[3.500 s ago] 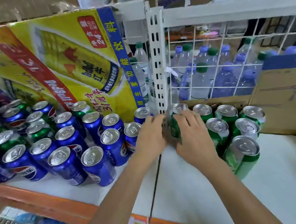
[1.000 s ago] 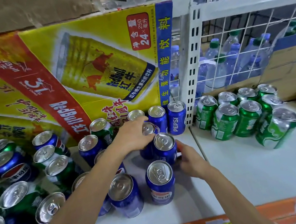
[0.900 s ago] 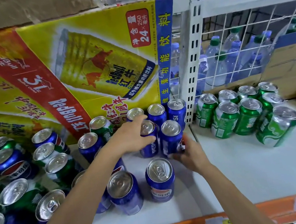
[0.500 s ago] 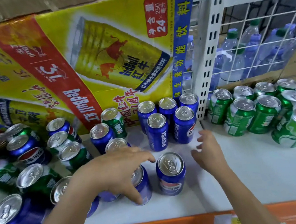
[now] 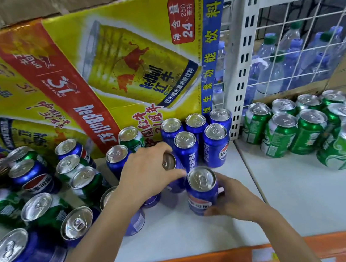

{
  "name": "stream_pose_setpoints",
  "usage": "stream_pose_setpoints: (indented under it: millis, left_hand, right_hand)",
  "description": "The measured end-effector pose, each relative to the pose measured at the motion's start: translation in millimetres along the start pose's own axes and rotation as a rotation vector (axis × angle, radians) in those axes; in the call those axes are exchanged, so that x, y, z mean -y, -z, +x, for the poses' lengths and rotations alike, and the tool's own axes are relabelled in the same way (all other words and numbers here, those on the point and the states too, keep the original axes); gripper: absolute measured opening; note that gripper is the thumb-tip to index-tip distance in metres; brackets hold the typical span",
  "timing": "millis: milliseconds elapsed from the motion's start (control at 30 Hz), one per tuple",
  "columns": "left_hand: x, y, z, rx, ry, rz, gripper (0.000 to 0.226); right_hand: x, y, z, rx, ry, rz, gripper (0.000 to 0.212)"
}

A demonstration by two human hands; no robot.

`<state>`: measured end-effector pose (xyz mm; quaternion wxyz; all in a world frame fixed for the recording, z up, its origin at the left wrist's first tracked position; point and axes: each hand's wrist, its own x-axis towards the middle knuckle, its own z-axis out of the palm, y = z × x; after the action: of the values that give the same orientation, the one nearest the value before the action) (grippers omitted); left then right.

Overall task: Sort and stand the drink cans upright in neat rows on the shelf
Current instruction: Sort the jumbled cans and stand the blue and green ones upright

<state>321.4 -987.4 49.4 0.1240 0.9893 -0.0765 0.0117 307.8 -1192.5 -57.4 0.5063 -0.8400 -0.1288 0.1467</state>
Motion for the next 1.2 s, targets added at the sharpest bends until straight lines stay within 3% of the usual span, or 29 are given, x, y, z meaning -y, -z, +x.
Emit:
stream_pose_setpoints:
  millis: [233,433,533,600,700,767,833,1000,1133,1200]
  left_hand:
    - [1,-26,46,-0.063,0.127,0.203,0.061]
    - [24,-12,67,-0.056,0.128,-0.075,0.062]
    - [35,3,68,-0.037,0.090,-0.162,0.042]
    - [46,13,67,-0.062,0.065,-0.114,0.033]
    - [69,25,64,-0.057,0.094,-0.013,0.031]
    - [83,30,63,0.008,0.140,0.084,0.034]
    - [92,33,61,0.096,0.173,0.143,0.043]
    - [104,25,55,0.312,0.222,-0.017,0.067]
    - [110,22,61,0.135,0.287,-0.110,0.058]
    - [108,22,70,0.089,0.271,-0.044,0.053]
  right_hand:
    - [-3,-12,23,-0.403,-0.076,-0.172,0.081]
    - [6,-20,15,-0.491,-0.115,-0.131,0.085]
    - [22,-19,8,-0.591,0.101,-0.196,0.082]
    - [38,-15,8,-0.697,0.234,-0.220,0.075]
    - [63,-6,18,-0.730,0.342,-0.288,0.057]
    - [79,-1,31,-0.678,0.403,-0.412,0.046]
    - [98,1,47,-0.487,0.401,-0.520,0.045]
    - [129,-3,108,-0.052,0.330,-0.821,0.060]
    - [140,-15,143,0.136,0.195,-1.013,0.075]
    - [143,-22,150,0.148,0.166,-1.086,0.069]
